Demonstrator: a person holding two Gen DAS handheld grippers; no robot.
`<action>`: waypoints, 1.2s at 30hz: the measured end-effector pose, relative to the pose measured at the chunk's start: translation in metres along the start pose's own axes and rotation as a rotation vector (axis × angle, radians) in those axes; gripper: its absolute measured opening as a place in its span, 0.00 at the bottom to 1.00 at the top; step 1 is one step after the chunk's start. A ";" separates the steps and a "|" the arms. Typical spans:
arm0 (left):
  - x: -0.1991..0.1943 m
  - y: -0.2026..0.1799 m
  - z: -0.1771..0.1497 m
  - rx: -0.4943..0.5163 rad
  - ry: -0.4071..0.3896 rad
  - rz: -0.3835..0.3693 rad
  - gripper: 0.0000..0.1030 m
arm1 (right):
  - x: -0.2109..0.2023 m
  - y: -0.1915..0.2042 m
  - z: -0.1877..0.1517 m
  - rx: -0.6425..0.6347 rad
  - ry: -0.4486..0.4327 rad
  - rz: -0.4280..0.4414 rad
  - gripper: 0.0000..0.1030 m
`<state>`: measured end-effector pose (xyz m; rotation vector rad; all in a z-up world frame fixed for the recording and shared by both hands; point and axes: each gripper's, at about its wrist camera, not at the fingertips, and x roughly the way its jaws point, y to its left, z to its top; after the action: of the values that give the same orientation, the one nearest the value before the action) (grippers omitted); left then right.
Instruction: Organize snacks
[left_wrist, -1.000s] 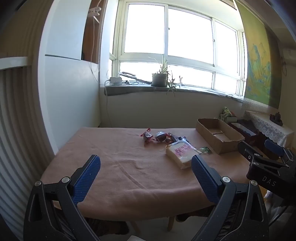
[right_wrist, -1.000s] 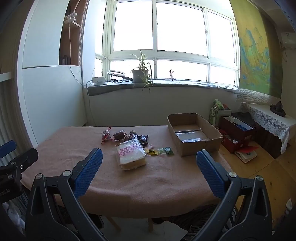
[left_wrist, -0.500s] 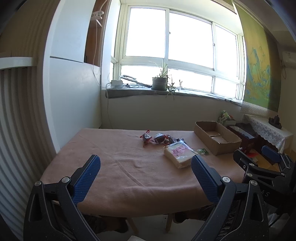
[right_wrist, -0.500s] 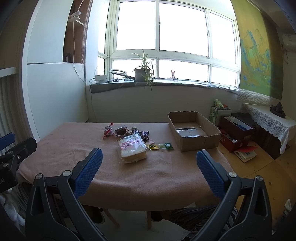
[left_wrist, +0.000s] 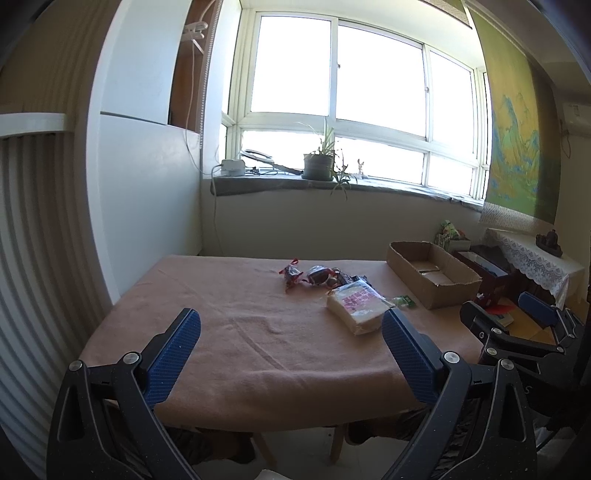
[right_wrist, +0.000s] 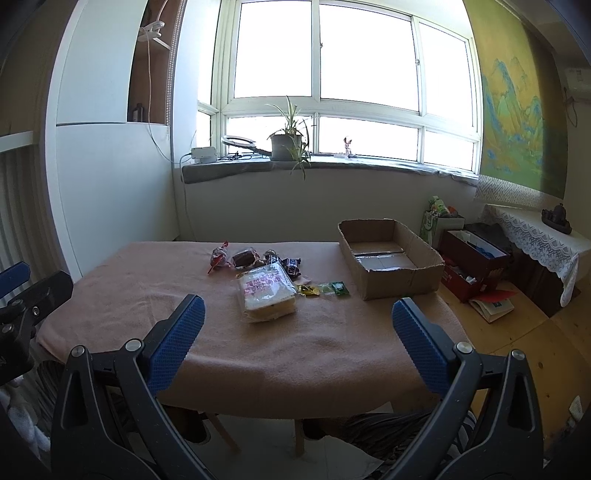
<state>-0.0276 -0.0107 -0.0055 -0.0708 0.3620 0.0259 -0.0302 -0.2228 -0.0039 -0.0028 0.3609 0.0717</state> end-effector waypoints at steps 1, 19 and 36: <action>0.000 0.000 0.000 0.000 -0.001 0.002 0.96 | 0.000 0.000 0.000 0.001 0.000 -0.001 1.00; -0.005 -0.001 0.000 0.002 -0.008 -0.005 0.96 | -0.003 -0.001 0.000 0.000 -0.004 0.002 1.00; -0.006 -0.003 -0.001 0.001 -0.009 -0.009 0.96 | -0.003 -0.001 -0.001 -0.001 -0.006 0.003 1.00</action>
<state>-0.0337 -0.0139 -0.0042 -0.0711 0.3532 0.0173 -0.0329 -0.2241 -0.0039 -0.0029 0.3549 0.0746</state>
